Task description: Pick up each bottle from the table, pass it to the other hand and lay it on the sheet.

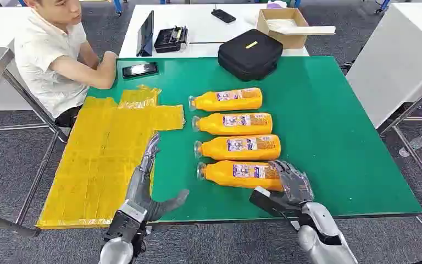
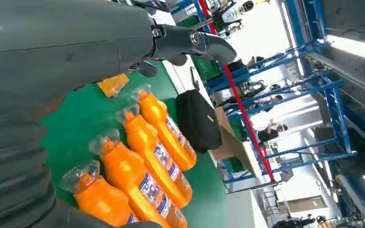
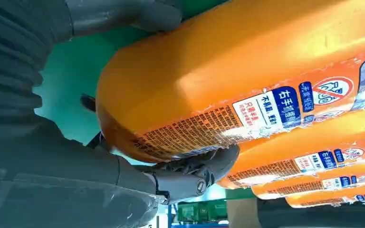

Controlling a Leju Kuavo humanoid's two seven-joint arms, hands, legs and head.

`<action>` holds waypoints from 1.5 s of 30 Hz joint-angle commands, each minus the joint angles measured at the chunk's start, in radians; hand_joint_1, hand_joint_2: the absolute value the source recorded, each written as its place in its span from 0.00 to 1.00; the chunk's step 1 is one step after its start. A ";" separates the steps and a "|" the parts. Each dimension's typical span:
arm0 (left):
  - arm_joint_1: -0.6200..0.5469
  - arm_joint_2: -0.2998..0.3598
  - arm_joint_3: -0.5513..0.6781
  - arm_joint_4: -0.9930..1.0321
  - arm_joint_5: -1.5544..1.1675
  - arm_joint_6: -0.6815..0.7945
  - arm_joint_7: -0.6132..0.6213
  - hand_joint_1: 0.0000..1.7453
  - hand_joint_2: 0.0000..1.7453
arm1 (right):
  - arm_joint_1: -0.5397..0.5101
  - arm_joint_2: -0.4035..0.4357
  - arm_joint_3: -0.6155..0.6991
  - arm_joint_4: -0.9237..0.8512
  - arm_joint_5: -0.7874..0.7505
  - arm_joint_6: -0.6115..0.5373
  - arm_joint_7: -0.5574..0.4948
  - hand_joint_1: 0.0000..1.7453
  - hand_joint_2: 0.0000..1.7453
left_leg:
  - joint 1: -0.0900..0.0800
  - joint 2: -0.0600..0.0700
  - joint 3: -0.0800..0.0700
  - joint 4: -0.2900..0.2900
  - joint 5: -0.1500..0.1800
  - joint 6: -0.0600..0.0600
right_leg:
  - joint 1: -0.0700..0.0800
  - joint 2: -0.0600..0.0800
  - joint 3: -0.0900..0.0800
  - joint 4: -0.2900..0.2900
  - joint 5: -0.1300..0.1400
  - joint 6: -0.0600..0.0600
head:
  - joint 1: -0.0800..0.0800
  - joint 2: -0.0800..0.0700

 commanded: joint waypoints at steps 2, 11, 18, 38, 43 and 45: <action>-0.018 -0.048 -0.005 0.025 0.051 0.016 -0.039 0.00 1.00 | 0.074 0.049 -0.062 -0.024 -0.213 -0.012 -0.120 1.00 1.00 | 0.001 -0.003 0.000 -0.001 0.000 0.001 | 0.001 -0.005 0.002 -0.002 -0.001 -0.003 | 0.000 0.000; 0.045 -0.048 0.089 -0.022 0.232 -0.051 -0.035 0.00 1.00 | 0.163 0.116 -0.100 -0.277 -0.303 -0.004 -0.176 1.00 1.00 | 0.000 0.001 -0.003 0.000 -0.001 0.001 | 0.001 -0.001 -0.002 0.001 -0.001 -0.002 | 0.000 0.000; 0.091 -0.048 0.095 0.016 0.289 -0.056 -0.036 0.00 1.00 | 0.182 0.154 -0.150 -0.297 -0.314 -0.009 -0.186 1.00 1.00 | 0.000 0.000 -0.005 -0.001 0.000 0.001 | 0.000 -0.001 -0.003 0.000 -0.001 -0.002 | 0.000 0.000; 0.074 -0.048 0.132 0.074 0.383 -0.103 0.001 0.00 1.00 | 0.179 0.198 -0.184 -0.327 -0.344 0.002 -0.239 1.00 1.00 | 0.000 0.001 -0.006 -0.001 0.000 0.001 | 0.000 -0.001 -0.003 -0.001 0.000 -0.002 | 0.000 0.000; 0.074 -0.048 0.132 0.074 0.383 -0.103 0.001 0.00 1.00 | 0.179 0.198 -0.184 -0.327 -0.344 0.002 -0.239 1.00 1.00 | 0.000 0.000 -0.007 -0.001 0.000 0.001 | 0.001 -0.001 -0.004 -0.001 0.000 -0.002 | 0.000 0.000; 0.074 -0.048 0.132 0.074 0.383 -0.103 0.001 0.00 1.00 | 0.179 0.198 -0.184 -0.327 -0.344 0.002 -0.239 1.00 1.00 | -0.001 0.000 -0.006 -0.001 0.000 0.001 | 0.000 -0.001 -0.004 -0.001 0.000 -0.002 | 0.000 0.000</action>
